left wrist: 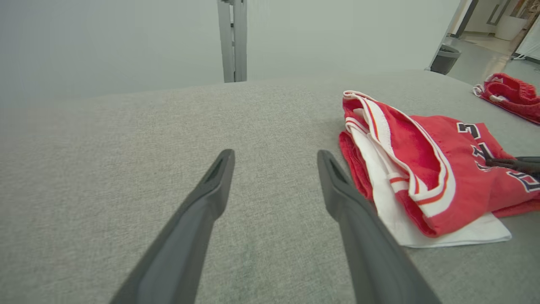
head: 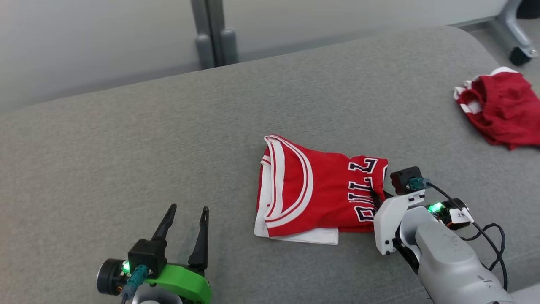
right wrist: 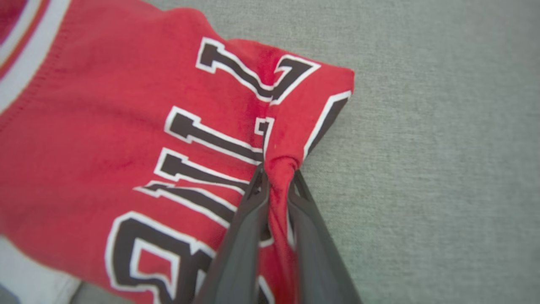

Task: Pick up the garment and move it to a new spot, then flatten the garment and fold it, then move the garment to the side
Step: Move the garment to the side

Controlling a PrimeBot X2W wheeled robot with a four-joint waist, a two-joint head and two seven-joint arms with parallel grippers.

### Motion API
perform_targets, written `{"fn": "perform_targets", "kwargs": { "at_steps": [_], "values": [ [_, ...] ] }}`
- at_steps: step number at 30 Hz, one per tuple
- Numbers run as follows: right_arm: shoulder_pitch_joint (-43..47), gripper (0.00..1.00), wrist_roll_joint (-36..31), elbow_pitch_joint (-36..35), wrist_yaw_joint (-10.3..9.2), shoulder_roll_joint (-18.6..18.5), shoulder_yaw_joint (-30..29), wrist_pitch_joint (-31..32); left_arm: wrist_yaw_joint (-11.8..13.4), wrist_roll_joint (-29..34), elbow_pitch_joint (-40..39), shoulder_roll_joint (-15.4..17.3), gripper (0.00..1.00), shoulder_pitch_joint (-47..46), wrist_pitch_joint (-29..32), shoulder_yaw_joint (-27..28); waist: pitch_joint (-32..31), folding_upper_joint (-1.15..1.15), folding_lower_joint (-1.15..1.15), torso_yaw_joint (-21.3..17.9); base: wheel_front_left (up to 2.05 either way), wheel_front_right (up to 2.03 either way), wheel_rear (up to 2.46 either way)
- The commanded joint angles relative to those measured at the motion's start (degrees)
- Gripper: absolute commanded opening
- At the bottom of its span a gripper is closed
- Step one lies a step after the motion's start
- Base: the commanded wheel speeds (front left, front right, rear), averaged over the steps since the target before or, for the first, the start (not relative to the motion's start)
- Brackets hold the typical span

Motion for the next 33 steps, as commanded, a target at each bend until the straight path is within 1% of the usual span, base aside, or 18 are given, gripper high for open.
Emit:
{"fn": "perform_targets", "kwargs": {
  "at_steps": [1,5,9,13,17,20,26,30,33],
  "values": [
    [1.74,0.00,-0.47,0.80,-0.28,-0.84,-0.30,-0.07,0.05,0.43,-0.19,0.36,1.00,-0.90,0.06,-0.10,1.78,0.00,0.00,-11.67,0.00,0.00,0.00],
    [2.66,0.00,-0.38,0.70,-0.28,-0.82,-1.29,-0.89,0.05,0.16,-0.56,0.46,1.00,-1.56,0.05,-0.93,2.29,0.00,0.00,-17.00,0.00,0.00,0.00],
    [3.22,0.00,-0.08,0.37,-0.28,-0.77,-1.93,-1.72,0.05,0.01,-1.19,0.70,1.00,-1.70,0.05,-2.20,2.96,0.00,0.00,-20.67,0.00,0.00,0.00],
    [2.89,0.00,-1.23,0.17,-0.28,-0.71,-3.26,-2.69,0.04,-0.11,-1.37,1.22,1.00,-2.58,0.05,-3.48,3.94,0.00,0.00,-21.80,0.00,0.00,0.00],
    [-1.32,0.00,-4.70,-1.05,-0.27,-0.61,-4.12,-2.20,0.07,-0.22,-1.59,2.24,1.00,-2.17,0.05,-4.04,5.28,0.00,0.00,-22.03,0.00,0.00,0.00],
    [-6.17,0.00,-9.68,-2.44,-0.22,-0.61,-6.09,-0.25,0.07,-0.12,-1.58,3.59,1.00,-1.94,0.05,-4.60,6.84,0.00,0.00,-21.14,0.00,0.00,0.00],
    [-15.53,0.00,-19.90,-6.94,-0.22,-2.14,-14.39,5.77,0.07,-0.67,-3.03,5.85,1.00,-3.44,0.05,-5.65,10.53,0.00,0.00,-16.25,0.00,0.00,0.00],
    [-19.36,0.00,-26.59,-12.06,-0.22,-3.93,-22.71,9.95,0.07,-1.15,-4.01,7.55,1.00,-5.27,0.05,-7.03,13.70,0.00,0.00,-12.49,0.00,0.00,0.00],
    [-21.16,0.00,-32.00,-17.10,-0.21,-4.14,-29.59,12.94,0.07,-1.44,-5.02,9.05,1.00,-6.93,0.05,-7.35,16.34,0.00,0.00,-9.94,0.00,0.00,0.00]
  ]
}}
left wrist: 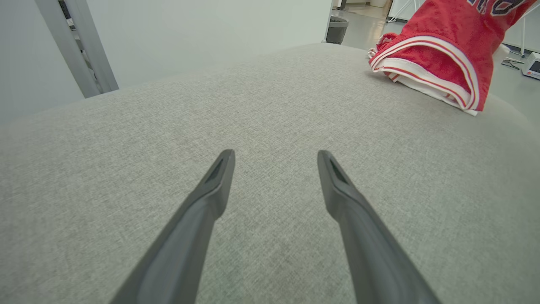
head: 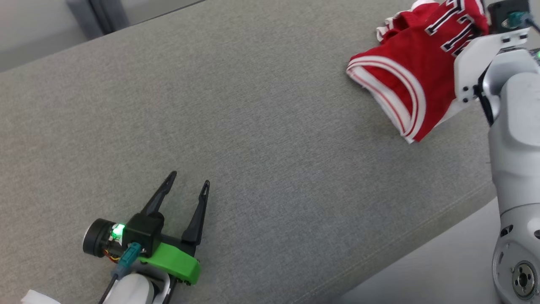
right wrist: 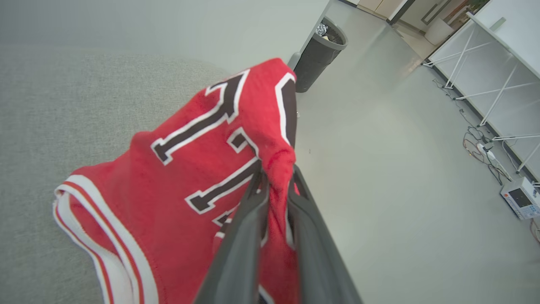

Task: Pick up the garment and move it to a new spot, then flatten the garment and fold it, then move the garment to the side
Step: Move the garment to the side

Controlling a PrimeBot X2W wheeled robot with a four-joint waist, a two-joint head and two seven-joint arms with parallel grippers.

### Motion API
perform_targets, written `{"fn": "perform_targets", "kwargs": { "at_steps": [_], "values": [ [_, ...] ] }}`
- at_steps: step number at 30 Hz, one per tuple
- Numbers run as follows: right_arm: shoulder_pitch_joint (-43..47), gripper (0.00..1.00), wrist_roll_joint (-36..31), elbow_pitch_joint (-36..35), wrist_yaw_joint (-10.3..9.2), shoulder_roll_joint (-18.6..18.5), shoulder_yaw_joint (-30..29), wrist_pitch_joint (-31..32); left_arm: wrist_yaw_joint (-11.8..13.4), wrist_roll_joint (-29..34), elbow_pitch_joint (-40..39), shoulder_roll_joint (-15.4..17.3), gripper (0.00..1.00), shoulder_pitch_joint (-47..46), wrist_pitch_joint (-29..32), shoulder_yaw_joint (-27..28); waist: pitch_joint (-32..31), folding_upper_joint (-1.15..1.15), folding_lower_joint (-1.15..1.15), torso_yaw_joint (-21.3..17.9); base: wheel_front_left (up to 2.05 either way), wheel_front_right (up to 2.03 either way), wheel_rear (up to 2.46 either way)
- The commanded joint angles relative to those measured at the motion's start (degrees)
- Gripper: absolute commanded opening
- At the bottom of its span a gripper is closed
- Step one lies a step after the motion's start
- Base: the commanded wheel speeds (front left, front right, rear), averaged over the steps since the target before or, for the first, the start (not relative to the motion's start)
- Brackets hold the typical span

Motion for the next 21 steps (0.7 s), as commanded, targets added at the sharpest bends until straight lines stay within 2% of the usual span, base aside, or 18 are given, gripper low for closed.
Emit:
{"fn": "perform_targets", "kwargs": {
  "at_steps": [1,7,8,9,13,21],
  "values": [
    [-0.83,0.00,-2.07,-2.15,-0.13,0.16,-2.42,1.07,0.10,-0.44,-0.49,0.93,1.00,-1.74,0.05,0.00,6.16,0.00,0.00,5.88,0.00,0.00,0.00],
    [-0.34,0.00,-10.65,-12.89,-0.14,0.54,-15.64,4.29,0.10,-1.38,-2.17,3.46,1.00,-4.59,0.04,-1.47,10.42,0.00,0.00,9.35,0.00,0.00,0.00],
    [0.32,0.13,-11.67,-14.57,-0.13,0.81,-17.19,4.31,0.10,-1.45,-2.32,3.69,1.00,-4.91,0.05,-1.53,10.80,0.00,0.00,9.64,0.00,0.00,0.00],
    [2.03,1.00,-12.94,-18.25,-0.13,1.80,-20.52,4.65,0.10,-1.62,-2.59,3.95,1.00,-5.57,0.04,-1.72,11.30,0.00,0.00,10.15,0.00,0.00,0.00],
    [4.07,1.00,-13.85,-21.82,-0.13,2.90,-22.60,2.51,0.10,-1.75,-2.10,4.06,1.00,-6.01,0.05,-1.19,10.78,0.00,0.00,10.44,0.00,0.00,0.00],
    [5.34,1.00,-14.08,-19.87,-0.13,3.65,-20.63,-3.53,0.10,-1.25,-0.63,2.25,1.00,-4.48,0.04,0.61,6.18,0.00,0.00,10.39,0.00,0.00,0.00]
  ]
}}
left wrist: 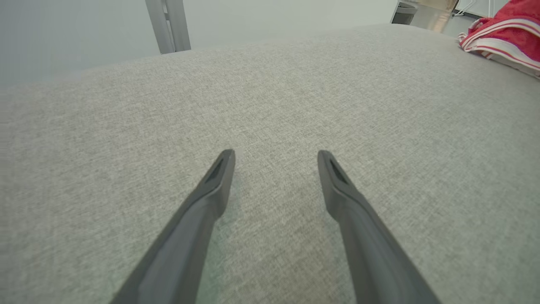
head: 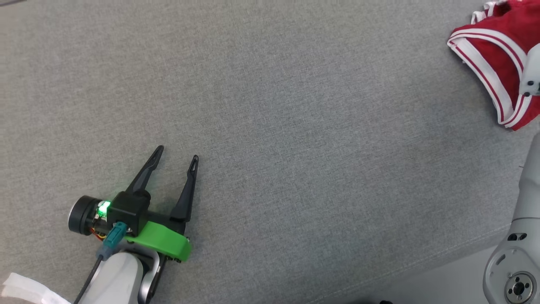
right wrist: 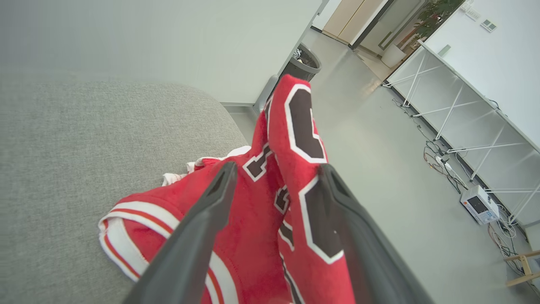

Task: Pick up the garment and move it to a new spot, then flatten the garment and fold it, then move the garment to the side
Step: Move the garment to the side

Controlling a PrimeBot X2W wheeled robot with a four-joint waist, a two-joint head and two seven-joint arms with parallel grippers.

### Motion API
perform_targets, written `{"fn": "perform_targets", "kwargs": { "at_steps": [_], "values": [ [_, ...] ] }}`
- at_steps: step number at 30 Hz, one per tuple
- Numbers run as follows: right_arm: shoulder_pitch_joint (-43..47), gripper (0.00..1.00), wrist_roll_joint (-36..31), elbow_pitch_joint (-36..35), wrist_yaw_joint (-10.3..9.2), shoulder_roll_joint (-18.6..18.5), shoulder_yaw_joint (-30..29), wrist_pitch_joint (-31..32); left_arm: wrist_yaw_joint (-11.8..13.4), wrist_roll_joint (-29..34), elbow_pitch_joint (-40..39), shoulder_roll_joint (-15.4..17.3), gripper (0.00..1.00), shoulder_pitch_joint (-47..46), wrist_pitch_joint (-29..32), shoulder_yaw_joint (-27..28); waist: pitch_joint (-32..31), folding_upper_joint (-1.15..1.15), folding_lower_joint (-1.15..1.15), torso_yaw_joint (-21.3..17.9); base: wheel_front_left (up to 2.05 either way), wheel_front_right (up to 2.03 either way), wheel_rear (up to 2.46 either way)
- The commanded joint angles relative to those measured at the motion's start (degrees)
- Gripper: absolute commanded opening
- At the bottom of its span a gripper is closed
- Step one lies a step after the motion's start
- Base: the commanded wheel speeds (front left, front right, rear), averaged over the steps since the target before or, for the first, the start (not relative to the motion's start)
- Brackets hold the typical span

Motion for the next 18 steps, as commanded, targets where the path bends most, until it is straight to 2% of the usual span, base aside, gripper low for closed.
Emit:
{"fn": "perform_targets", "kwargs": {
  "at_steps": [1,9,15,18],
  "values": [
    [0.81,1.00,-0.29,0.46,-0.13,-0.22,0.42,-0.91,0.10,0.49,0.27,-0.31,1.00,0.62,0.04,0.30,-2.42,0.00,-0.01,-0.02,0.00,0.00,0.00],
    [0.94,1.00,1.74,5.32,-0.13,-0.09,4.26,-6.86,0.10,1.33,2.13,-2.96,1.00,2.54,0.04,3.03,-7.33,0.00,-0.01,1.70,0.00,0.00,0.00],
    [2.72,1.00,10.30,14.34,-0.13,-0.09,10.30,-16.37,0.10,2.84,4.32,-5.13,1.00,4.04,0.05,7.23,-11.26,0.00,-0.01,3.92,0.00,0.00,0.00],
    [4.38,1.00,15.98,17.87,-0.13,-0.12,14.91,-18.85,0.11,3.89,5.28,-6.07,1.00,4.60,0.04,9.77,-13.05,0.00,-0.01,5.48,0.00,0.00,0.00]
  ]
}}
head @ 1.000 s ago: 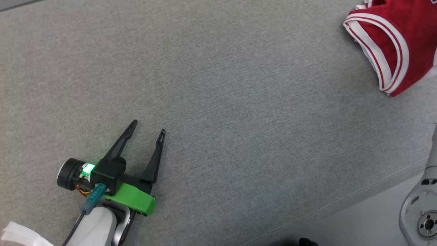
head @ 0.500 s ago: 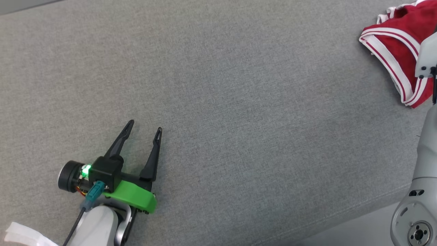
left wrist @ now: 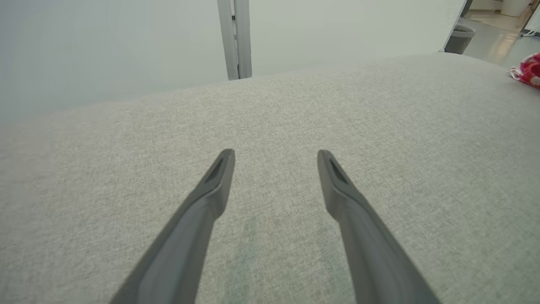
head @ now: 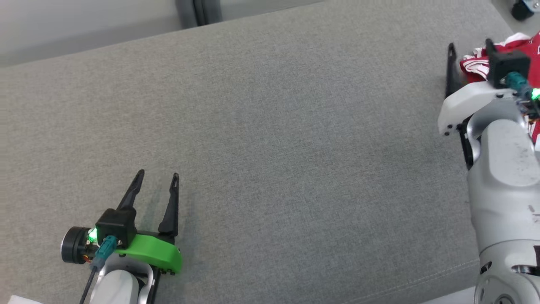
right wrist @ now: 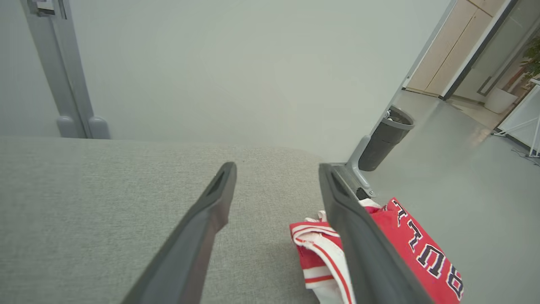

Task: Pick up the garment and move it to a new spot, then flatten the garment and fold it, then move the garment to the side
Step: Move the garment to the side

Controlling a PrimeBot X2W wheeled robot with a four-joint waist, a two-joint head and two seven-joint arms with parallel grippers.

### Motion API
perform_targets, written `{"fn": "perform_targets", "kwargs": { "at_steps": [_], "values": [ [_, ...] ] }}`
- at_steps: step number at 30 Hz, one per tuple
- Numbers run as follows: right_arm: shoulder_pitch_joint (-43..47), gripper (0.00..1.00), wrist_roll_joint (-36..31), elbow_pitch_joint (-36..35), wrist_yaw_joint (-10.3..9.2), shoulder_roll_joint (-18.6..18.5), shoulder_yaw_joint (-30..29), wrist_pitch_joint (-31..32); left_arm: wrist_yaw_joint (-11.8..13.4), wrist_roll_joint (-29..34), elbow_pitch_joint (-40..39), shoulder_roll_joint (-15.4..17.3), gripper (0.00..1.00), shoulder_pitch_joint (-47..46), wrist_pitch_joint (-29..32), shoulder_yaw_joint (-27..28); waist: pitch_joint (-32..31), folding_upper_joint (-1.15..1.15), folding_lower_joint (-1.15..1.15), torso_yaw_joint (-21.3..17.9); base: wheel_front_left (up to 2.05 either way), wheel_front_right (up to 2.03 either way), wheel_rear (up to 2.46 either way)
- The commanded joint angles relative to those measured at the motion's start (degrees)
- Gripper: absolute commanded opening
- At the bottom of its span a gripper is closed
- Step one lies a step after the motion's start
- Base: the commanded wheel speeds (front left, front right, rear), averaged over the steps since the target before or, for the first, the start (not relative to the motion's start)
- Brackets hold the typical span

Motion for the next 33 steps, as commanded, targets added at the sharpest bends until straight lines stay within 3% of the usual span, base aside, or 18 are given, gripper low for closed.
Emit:
{"fn": "perform_targets", "kwargs": {
  "at_steps": [1,7,11,20,33],
  "values": [
    [1.88,1.00,2.97,1.01,-0.13,-0.15,2.20,-0.59,0.19,1.03,0.32,-0.35,1.00,0.91,0.04,1.45,-3.11,0.00,-0.01,3.02,0.00,0.00,0.00],
    [10.52,1.00,17.62,-5.66,-0.13,-0.21,13.47,-0.78,0.50,2.51,1.74,-1.84,1.00,2.00,0.05,6.49,-5.87,0.00,-0.01,5.87,0.00,0.00,0.00],
    [16.73,1.00,25.22,-10.87,-0.13,-0.21,17.68,-0.80,0.70,3.46,2.65,-2.26,1.00,2.72,0.04,9.45,-7.38,0.00,-0.01,7.19,0.00,0.00,0.00],
    [28.63,1.00,30.69,-18.10,-0.13,-0.21,21.78,-0.82,0.76,4.81,2.57,-3.47,1.00,5.60,0.05,13.36,-10.81,0.00,-0.01,8.91,0.00,0.00,0.00],
    [38.60,1.00,33.01,-19.94,-0.13,-0.20,23.39,-0.82,0.25,3.66,1.85,-4.49,1.00,11.16,0.04,15.00,-14.02,0.00,-0.01,9.60,0.00,0.00,0.00]
  ]
}}
